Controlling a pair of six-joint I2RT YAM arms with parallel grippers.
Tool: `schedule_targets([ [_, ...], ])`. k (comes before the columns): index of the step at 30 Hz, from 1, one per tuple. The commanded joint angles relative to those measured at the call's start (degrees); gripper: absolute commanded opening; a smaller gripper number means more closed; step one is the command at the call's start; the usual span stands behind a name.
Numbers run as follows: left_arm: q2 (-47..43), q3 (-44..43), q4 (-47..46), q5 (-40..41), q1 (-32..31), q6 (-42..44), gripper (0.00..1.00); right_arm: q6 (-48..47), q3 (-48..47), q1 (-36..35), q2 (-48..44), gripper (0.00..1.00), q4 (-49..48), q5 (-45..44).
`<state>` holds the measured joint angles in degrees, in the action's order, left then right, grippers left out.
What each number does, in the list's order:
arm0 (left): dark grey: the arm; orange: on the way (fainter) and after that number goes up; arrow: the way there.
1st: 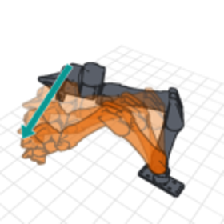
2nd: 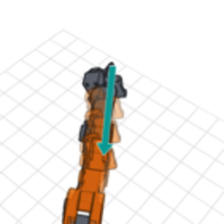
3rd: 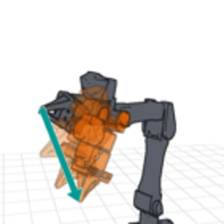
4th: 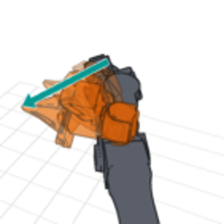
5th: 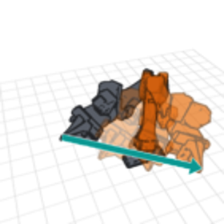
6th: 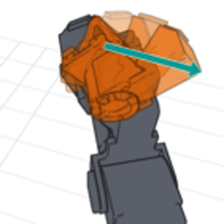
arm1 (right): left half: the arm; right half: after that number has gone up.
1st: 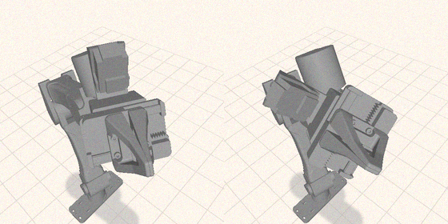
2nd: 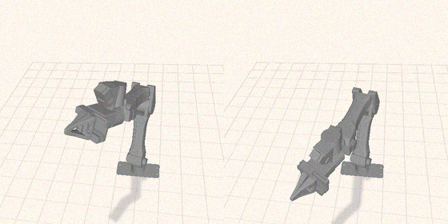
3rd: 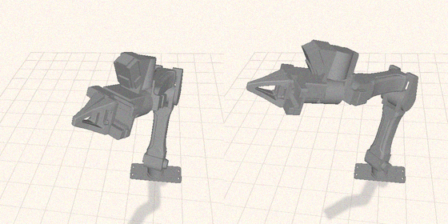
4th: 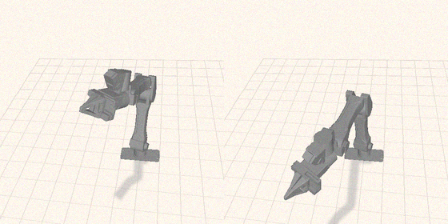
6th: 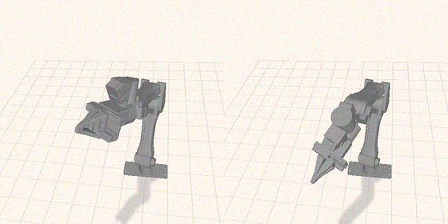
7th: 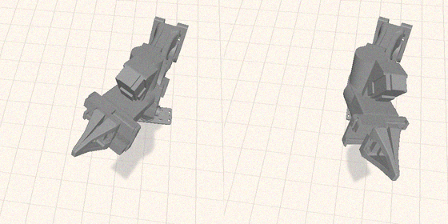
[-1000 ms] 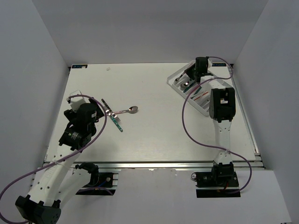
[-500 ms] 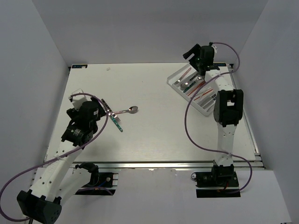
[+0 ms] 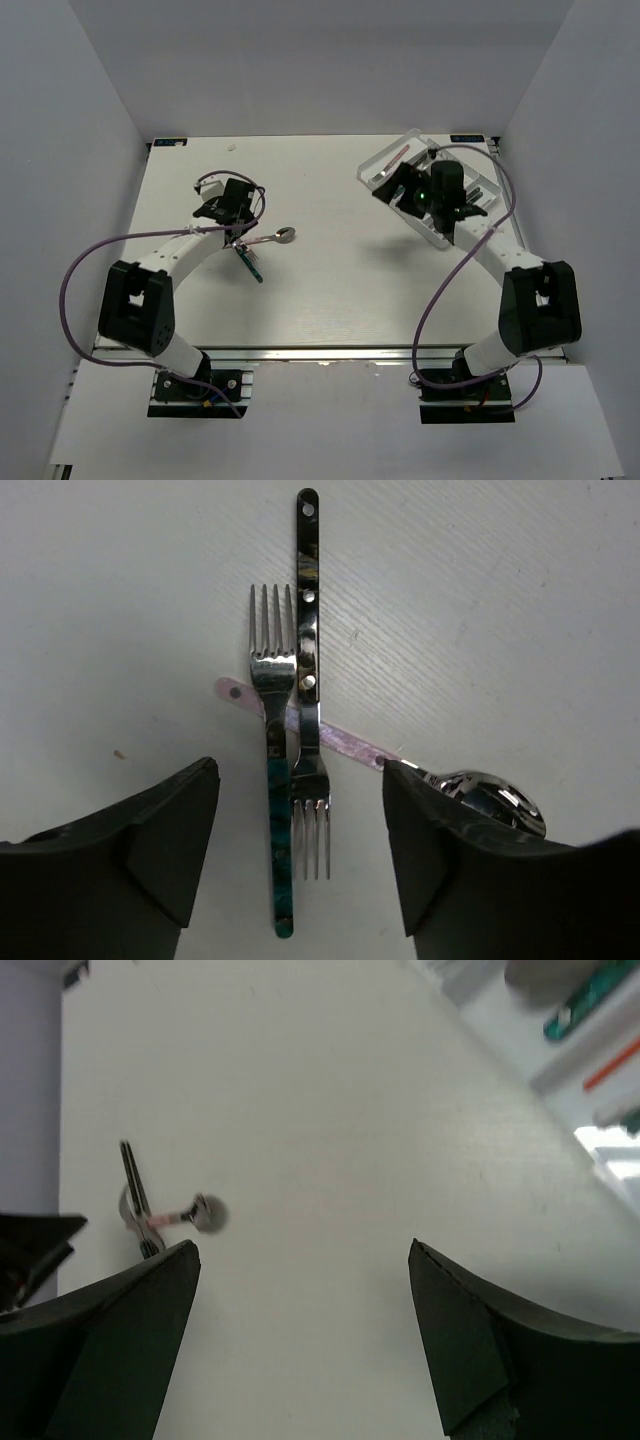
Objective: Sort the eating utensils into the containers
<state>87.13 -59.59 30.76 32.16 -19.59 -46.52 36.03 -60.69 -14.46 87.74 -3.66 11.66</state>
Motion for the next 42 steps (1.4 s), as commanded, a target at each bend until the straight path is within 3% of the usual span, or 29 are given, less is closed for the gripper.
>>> schedule_targets([
  [1, 2.3, -3.6, -0.1, -0.9, 0.6, -3.8, 0.73, -1.5, 7.9, -0.4, -5.1, 0.89, -4.2, 4.5],
  [14, 4.7, 4.0, -4.6, -1.7, 0.6, -7.3, 0.39, -1.2, 15.2, -1.2, -5.6, 0.88, -6.3, 8.6],
  [25, 7.9, 6.5, -6.8, -0.6, 0.6, -7.9, 0.38, -1.7, 14.8, -2.9, -6.1, 0.87, -5.5, 7.2],
  [29, 8.8, 7.4, -8.3, -1.3, 0.6, -7.7, 0.47, -2.0, 14.8, -3.3, -6.6, 0.87, -5.3, 6.8],
  [32, 9.3, 7.9, -9.2, -1.7, 0.6, -7.6, 0.47, -2.1, 14.9, -3.6, -6.6, 0.87, -5.3, 6.4],
  [38, 9.3, 9.2, -9.5, -1.9, 0.6, -7.7, 0.33, -2.0, 15.0, -3.7, -6.7, 0.87, -5.4, 6.4],
  [40, 8.3, 9.8, -9.5, -2.2, 0.6, -7.8, 0.21, -2.0, 15.0, -3.7, -6.8, 0.87, -5.5, 6.4],
  [42, 7.3, 11.1, -9.8, -2.6, 0.6, -7.8, 0.17, -2.1, 15.0, -3.8, -6.9, 0.87, -5.7, 6.6],
])
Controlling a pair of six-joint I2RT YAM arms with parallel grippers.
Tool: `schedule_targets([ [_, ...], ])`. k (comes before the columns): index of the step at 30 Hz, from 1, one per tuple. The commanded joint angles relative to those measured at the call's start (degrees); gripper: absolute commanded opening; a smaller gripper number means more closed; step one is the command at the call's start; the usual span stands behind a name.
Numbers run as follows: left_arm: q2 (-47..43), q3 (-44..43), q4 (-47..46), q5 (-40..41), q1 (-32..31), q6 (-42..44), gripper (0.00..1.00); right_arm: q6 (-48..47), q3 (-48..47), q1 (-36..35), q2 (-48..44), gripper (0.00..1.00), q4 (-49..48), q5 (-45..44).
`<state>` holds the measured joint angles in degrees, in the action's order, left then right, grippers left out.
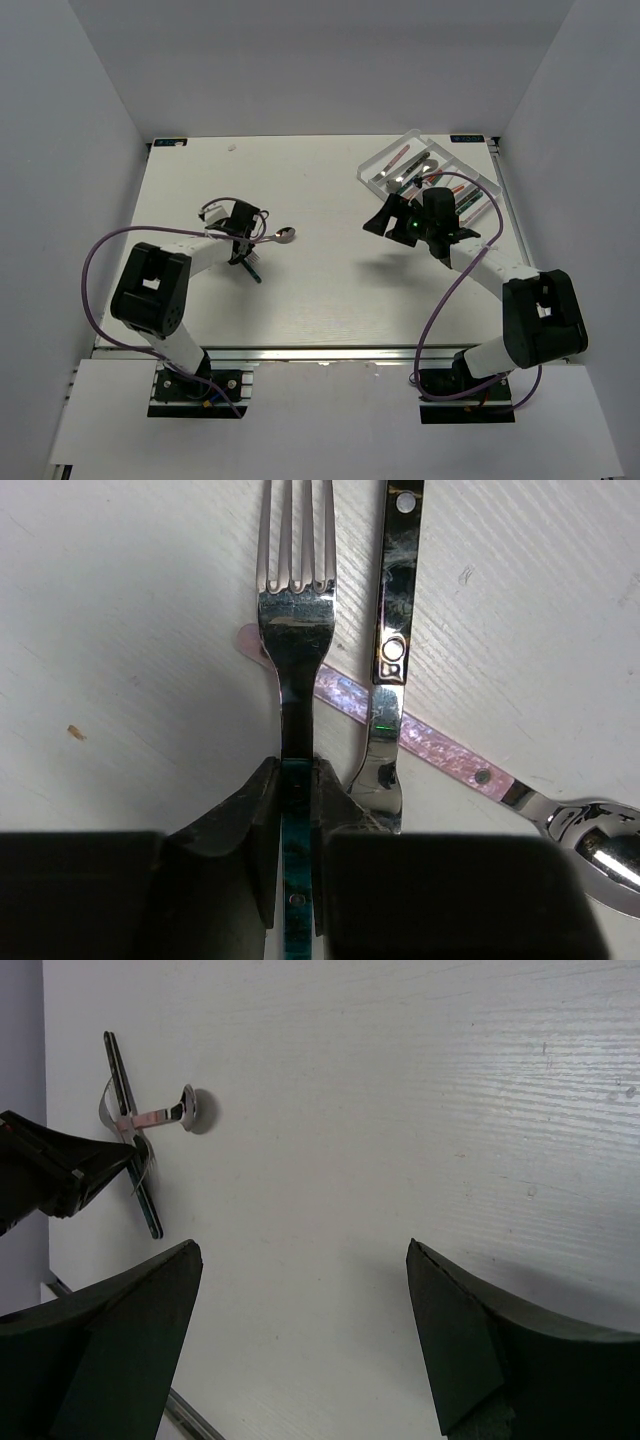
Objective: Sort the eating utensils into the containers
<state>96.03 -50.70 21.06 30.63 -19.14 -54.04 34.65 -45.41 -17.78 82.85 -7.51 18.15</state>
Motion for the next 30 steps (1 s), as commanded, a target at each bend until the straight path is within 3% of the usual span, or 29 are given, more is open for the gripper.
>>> schedule_targets([
  [1, -2.2, 2.6, -0.3, -1.4, 0.2, -0.4, 0.11, -1.0, -0.3, -0.6, -2.0, 0.87, -2.2, 0.7],
  [4, -7.0, 4.7, -0.8, -2.4, 0.1, 0.1, 0.0, -2.4, -0.4, -1.7, -1.4, 0.89, -4.5, 6.6],
  [7, -13.8, 6.7, -1.0, -3.4, -0.4, 1.6, 0.0, -1.4, -0.3, -3.7, 0.9, 0.89, -11.7, 18.8],
  [10, -21.7, 8.6, -1.9, -5.3, -1.5, 3.1, 0.0, 0.8, -0.3, -8.2, 2.8, 0.89, -19.3, 24.6],
  [14, -33.2, 12.5, -6.1, -10.7, -2.8, 5.3, 0.0, 0.4, -1.6, -16.3, 2.1, 0.89, -19.6, 19.1],
  [17, -39.7, 15.0, -11.9, -18.8, -3.0, 7.4, 0.0, 2.6, 0.9, -23.7, 0.1, 0.89, -27.5, 15.6],
  [22, -38.5, 14.5, -22.9, -39.9, -3.4, 8.2, 0.0, -0.9, -4.2, -31.2, 0.1, 0.89, -19.8, 0.1],
  [26, -37.7, 14.5, -26.8, -43.8, -5.0, 7.0, 0.0, 1.1, -6.4, -34.7, 0.9, 0.86, -13.9, -15.9],
  [30, -36.6, 14.4, -30.6, -47.4, -5.8, 6.2, 0.0, 3.1, -7.2, -35.5, 1.8, 0.74, -12.4, -21.1],
])
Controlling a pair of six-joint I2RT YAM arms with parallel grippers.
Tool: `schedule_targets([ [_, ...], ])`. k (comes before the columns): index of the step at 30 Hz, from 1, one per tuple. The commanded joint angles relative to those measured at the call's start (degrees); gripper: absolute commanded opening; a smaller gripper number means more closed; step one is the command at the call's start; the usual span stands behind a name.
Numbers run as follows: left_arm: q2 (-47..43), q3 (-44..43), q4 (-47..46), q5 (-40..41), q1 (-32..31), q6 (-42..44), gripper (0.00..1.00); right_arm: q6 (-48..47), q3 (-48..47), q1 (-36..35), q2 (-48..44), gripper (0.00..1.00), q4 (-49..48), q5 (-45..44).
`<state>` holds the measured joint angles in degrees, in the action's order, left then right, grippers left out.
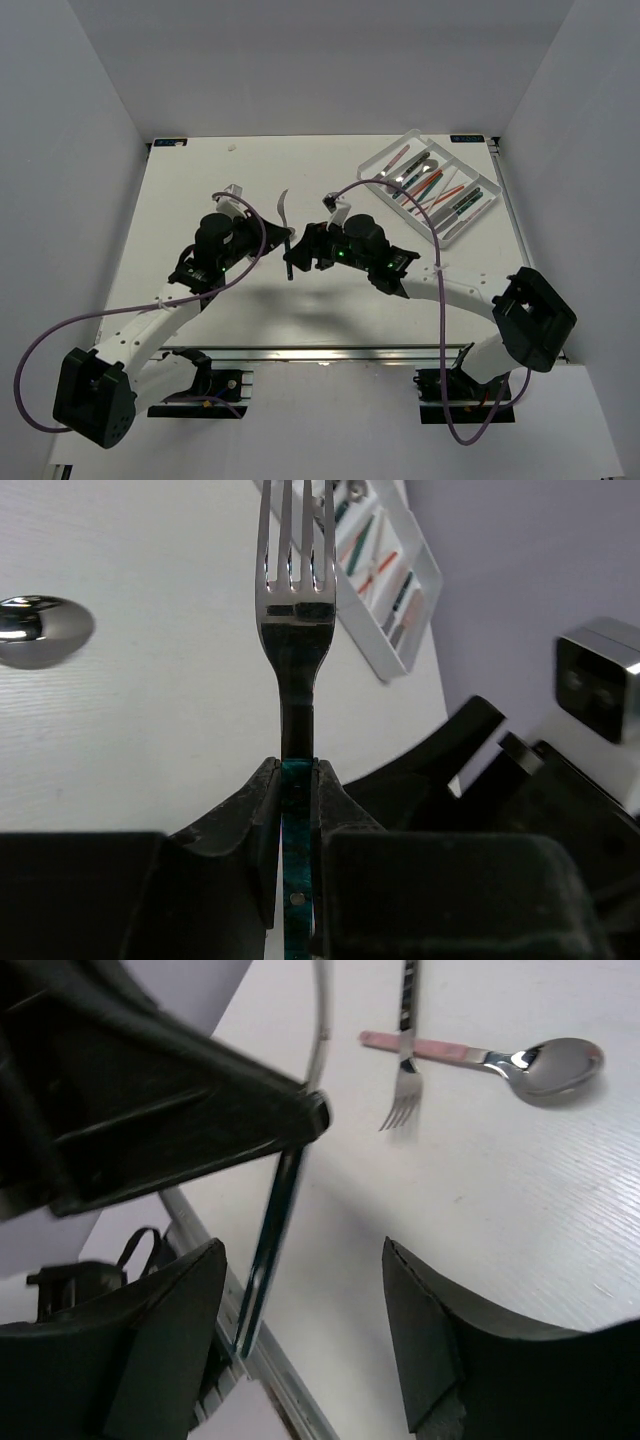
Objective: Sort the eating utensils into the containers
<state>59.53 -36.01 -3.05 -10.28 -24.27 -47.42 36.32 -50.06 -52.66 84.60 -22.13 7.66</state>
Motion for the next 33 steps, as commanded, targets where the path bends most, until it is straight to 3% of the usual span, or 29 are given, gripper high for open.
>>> schedule_targets([
  [1, 0.2, -0.4, -7.0, -7.1, -0.8, -0.6, 0.0, 2.0, -2.8, -0.7, 0.7, 0.67, 2.2, -10.6],
  [6, 1.6, -0.4, -8.8, -7.6, -1.5, -1.0, 0.0, 3.3, -4.2, -0.7, 2.3, 0.46, 0.8, -8.8],
  [8, 2.3, -0.5, -8.7, -7.4, -1.6, -0.7, 0.0, 3.9, -4.3, -0.7, 2.6, 0.26, -0.1, -8.3],
  [9, 2.6, -0.6, -8.8, -7.1, -1.6, -0.5, 0.0, 4.2, -4.3, -0.7, 2.6, 0.0, -0.9, -8.2],
  [11, 3.2, -1.1, -8.4, -6.5, -1.7, 0.1, 0.0, 5.1, -4.2, -0.7, 2.5, 0.0, -1.2, -8.2],
  [14, 5.1, -6.9, -1.9, -0.7, -1.7, 4.5, 0.5, 5.8, -4.0, 0.2, 2.1, 0.0, -0.1, -10.7],
  [16, 5.7, -12.1, 10.1, 10.9, -1.7, 8.1, 0.98, 7.2, -4.3, 1.9, 2.1, 0.0, 3.0, -14.8],
  [19, 5.3, -22.0, 23.1, 28.5, -1.7, 9.6, 0.98, 10.3, -5.7, 7.6, 4.0, 0.0, 5.7, -19.3],
  [22, 1.9, -26.5, 29.0, 37.1, -1.7, 10.8, 0.98, 12.5, -10.7, 15.5, 9.0, 0.0, 10.0, -23.1],
  [26, -3.7, -24.0, 29.9, 36.3, -1.7, 15.2, 0.98, 14.5, -21.2, 27.3, 18.4, 0.0, 14.6, -22.8],
  [30, -8.9, -17.4, 29.9, 36.6, -1.7, 19.2, 0.98, 14.2, -42.3, 33.1, 30.3, 0.0, 21.9, -21.7],
  [33, -12.3, -11.4, 28.5, 37.4, -1.6, 21.0, 0.98, 15.4, -52.1, 35.7, 40.7, 0.0, 28.8, -21.6],
])
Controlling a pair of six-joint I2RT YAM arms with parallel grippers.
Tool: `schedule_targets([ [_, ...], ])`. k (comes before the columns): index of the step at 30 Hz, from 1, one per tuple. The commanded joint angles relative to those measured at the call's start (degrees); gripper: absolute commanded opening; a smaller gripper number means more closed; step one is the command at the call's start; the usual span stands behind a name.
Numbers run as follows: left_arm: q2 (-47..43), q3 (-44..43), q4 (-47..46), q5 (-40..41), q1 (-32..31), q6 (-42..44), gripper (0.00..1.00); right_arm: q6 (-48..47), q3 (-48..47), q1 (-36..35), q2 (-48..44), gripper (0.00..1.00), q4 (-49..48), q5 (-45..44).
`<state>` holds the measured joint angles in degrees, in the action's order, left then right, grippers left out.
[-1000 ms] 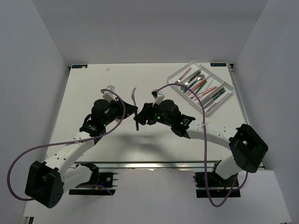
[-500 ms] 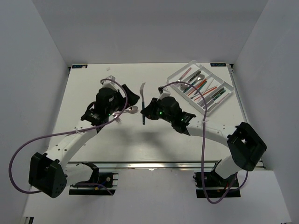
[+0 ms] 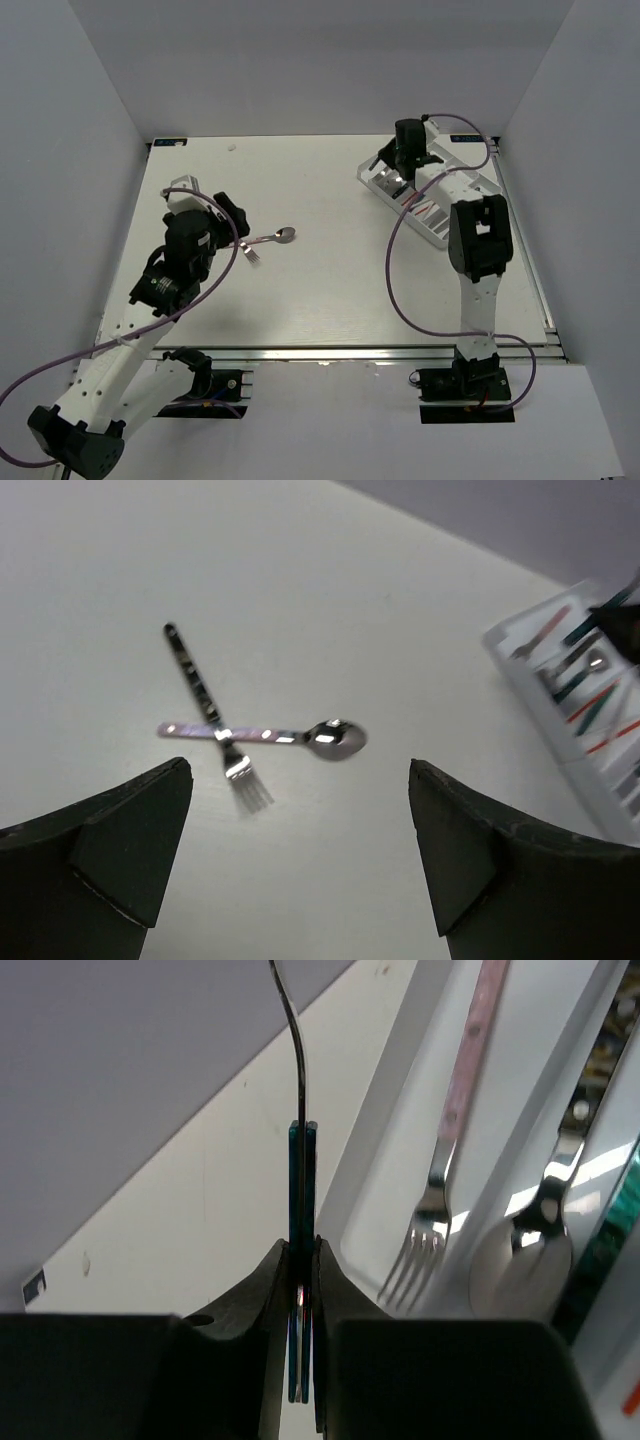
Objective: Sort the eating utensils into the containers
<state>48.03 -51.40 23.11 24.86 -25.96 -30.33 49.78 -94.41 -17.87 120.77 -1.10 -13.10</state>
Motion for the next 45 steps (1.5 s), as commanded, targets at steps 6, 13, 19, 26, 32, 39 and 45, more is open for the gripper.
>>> schedule_targets([
  [6, -1.5, 3.5, 3.8, 5.0, 0.1, 4.2, 0.98, 6.1, -21.0, 4.4, 15.1, 0.0, 11.2, 0.8],
  [13, -3.1, 4.3, 4.8, 7.3, 0.1, 3.9, 0.98, 4.1, -24.9, 4.8, 17.6, 0.0, 10.0, -0.2],
  [19, -2.6, 4.2, 4.9, 7.7, 0.1, 3.9, 0.98, 5.9, -19.9, 5.2, 15.6, 0.35, 6.9, 1.0],
  [26, -3.2, 4.3, 5.2, 8.1, 0.1, 3.6, 0.98, 4.5, -19.7, 5.3, 11.8, 0.62, 7.0, 1.9],
  [32, -1.3, 3.6, 7.5, 13.1, 0.7, 0.5, 0.98, -6.2, -15.4, 0.7, 4.4, 0.7, 1.7, 7.5],
  [39, 0.2, 1.1, 12.4, 20.7, 2.0, -3.9, 0.98, -28.4, -11.3, -13.9, 0.1, 0.8, 3.0, 11.0],
  [45, -7.1, 0.9, 15.6, 26.2, 2.0, -1.3, 0.98, -35.6, -14.0, -26.9, 3.8, 0.7, 11.6, 11.2],
])
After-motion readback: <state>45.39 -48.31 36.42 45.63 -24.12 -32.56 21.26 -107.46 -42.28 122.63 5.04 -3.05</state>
